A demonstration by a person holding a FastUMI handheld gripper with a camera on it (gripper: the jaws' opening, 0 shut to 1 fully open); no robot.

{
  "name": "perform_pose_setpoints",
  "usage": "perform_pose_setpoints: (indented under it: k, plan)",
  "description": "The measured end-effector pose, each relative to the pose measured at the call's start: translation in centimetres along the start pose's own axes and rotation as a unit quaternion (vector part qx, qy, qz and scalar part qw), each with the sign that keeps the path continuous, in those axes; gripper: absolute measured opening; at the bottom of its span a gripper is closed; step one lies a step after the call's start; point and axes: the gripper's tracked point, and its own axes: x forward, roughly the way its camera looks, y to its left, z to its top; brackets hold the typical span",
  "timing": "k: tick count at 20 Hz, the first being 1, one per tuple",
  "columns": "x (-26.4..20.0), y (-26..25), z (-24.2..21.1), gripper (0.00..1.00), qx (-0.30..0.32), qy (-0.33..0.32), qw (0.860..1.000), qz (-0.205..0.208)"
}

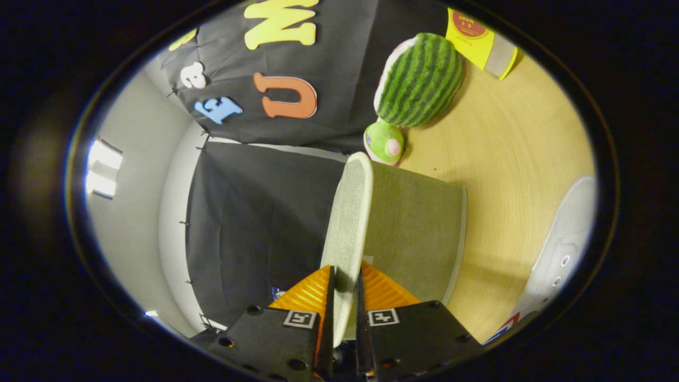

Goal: Open the storage box then place both shoes into the box .Put the left shoe in first, then the right shoe, with the right side of both shoes facing outward in a uniform manner.

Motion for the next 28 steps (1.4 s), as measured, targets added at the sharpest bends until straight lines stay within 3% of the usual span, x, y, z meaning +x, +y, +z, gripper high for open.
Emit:
perform_pose_setpoints:
  k: [1, 4, 12, 20, 24, 26, 27, 28]
  plan:
    - [-0.2, 0.1, -0.1, 0.14, -0.009, -0.004, 1.0, -0.007]
    - [-0.2, 1.3, -0.4, 0.09, -0.038, -0.007, 0.999, -0.03]
    - [1.0, 9.1, 0.6, 0.06, -0.082, -0.043, 0.994, -0.05]
    - [7.3, 17.6, 0.6, 0.06, -0.108, -0.102, 0.985, -0.093]
    - [12.5, 21.7, -2.2, 0.12, -0.131, -0.114, 0.982, -0.075]
    - [15.1, 22.9, -4.2, 0.2, -0.15, -0.094, 0.982, -0.06]
    - [16.2, 23.3, -5.2, 0.28, -0.159, -0.082, 0.982, -0.055]
    - [16.8, 23.2, -5.7, 0.46, -0.164, -0.078, 0.982, -0.059]
